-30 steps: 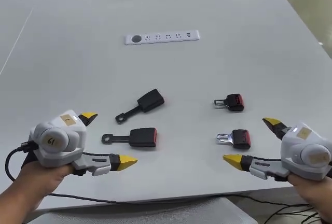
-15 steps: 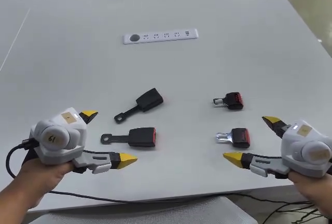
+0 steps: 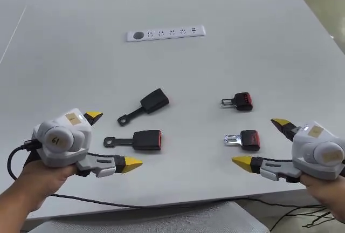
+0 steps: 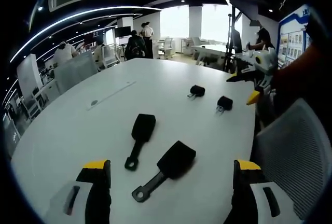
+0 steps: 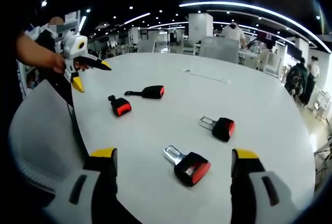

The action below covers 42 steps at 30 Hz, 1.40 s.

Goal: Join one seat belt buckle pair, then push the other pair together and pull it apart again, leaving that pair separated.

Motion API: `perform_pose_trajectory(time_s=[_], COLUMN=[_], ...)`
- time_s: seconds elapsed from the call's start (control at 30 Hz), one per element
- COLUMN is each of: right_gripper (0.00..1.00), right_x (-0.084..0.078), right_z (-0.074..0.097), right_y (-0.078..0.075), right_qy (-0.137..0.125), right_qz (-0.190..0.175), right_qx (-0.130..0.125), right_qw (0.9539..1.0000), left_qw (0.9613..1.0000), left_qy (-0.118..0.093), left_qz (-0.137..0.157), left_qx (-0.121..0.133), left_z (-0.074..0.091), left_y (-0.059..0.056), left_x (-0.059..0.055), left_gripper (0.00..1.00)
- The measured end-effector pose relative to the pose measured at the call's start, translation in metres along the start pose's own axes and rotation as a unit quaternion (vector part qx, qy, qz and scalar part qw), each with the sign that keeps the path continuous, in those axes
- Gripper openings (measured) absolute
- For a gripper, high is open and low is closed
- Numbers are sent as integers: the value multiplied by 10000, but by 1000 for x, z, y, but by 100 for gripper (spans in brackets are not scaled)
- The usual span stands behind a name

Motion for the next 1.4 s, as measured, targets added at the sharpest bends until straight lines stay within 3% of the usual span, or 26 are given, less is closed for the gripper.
perform_pose_trajectory(time_s=[0.63, 0.87, 1.03, 1.2, 1.4], right_gripper=[91, 88, 87, 85, 83], right_x=[4, 1, -6, -10, -12], right_z=[-12, -13, -17, -22, -32], right_y=[-10, -13, -19, -22, -28], right_qy=[78, 216, 417, 646, 795], right_qz=[46, 148, 297, 448, 565], right_qx=[157, 343, 544, 808, 1019], right_qw=[9998, 9991, 9972, 9936, 9900], left_qw=[9995, 9986, 9958, 9934, 9879], left_qy=[145, 257, 444, 604, 825], left_qz=[-169, -271, -545, -641, -850], left_qx=[-202, -365, -587, -731, -1001], left_z=[-15, -23, -31, -41, -53], left_y=[10, 11, 13, 15, 21], left_x=[5, 6, 3, 0, -2], left_gripper=[100, 98, 95, 93, 87])
Point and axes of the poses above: the centre of the closed fingertips' face, and the gripper's own axes: z roughly backward along the fingers, y roughly to its left, x roughly out of its top, the point moved 8 cm from there along z, roughly backward along the fingers, and after that the axes turned 6 degrees about -x, right-handed, at the moved point
